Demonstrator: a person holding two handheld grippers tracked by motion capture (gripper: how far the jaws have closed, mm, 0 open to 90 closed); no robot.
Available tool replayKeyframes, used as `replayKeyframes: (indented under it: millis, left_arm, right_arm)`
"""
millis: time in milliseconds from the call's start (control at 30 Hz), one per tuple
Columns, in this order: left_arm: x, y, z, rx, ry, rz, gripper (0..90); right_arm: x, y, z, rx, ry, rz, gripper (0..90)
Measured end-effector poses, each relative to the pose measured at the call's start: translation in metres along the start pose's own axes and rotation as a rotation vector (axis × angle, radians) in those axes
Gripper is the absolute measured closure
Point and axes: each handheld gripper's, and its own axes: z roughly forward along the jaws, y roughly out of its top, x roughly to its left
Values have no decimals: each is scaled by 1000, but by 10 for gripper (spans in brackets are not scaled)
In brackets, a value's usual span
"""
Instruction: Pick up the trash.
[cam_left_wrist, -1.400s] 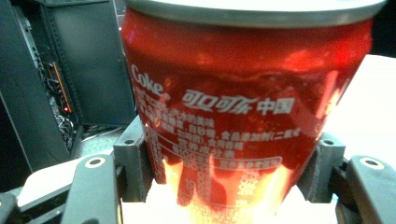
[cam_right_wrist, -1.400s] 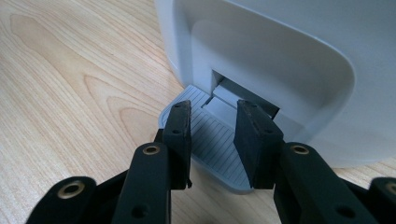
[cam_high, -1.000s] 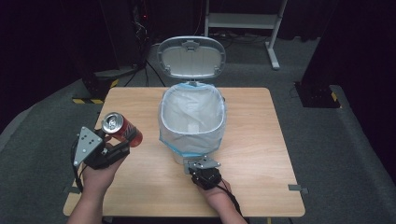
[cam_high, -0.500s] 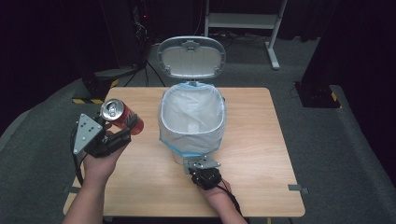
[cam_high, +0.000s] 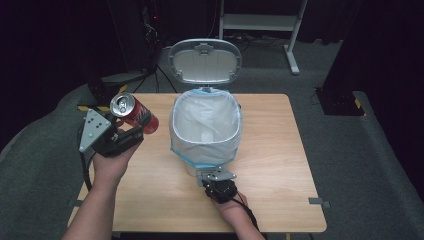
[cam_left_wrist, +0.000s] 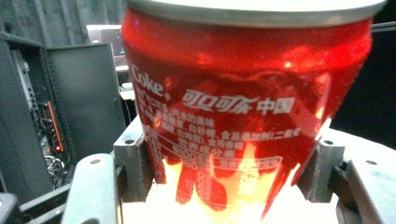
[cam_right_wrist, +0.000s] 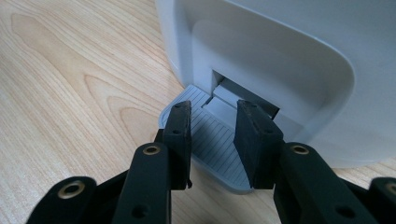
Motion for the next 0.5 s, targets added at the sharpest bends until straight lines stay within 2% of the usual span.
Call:
replayKeyframes:
  millis: [233, 500]
  left_arm:
    - [-1, 7, 14, -12, -19, -23, 341]
    - [-14, 14, 34, -18, -58, -28, 341]
  right_arm:
    - [0, 0, 0, 0, -1, 0, 662]
    - [0, 0, 0, 0, 2, 2, 662]
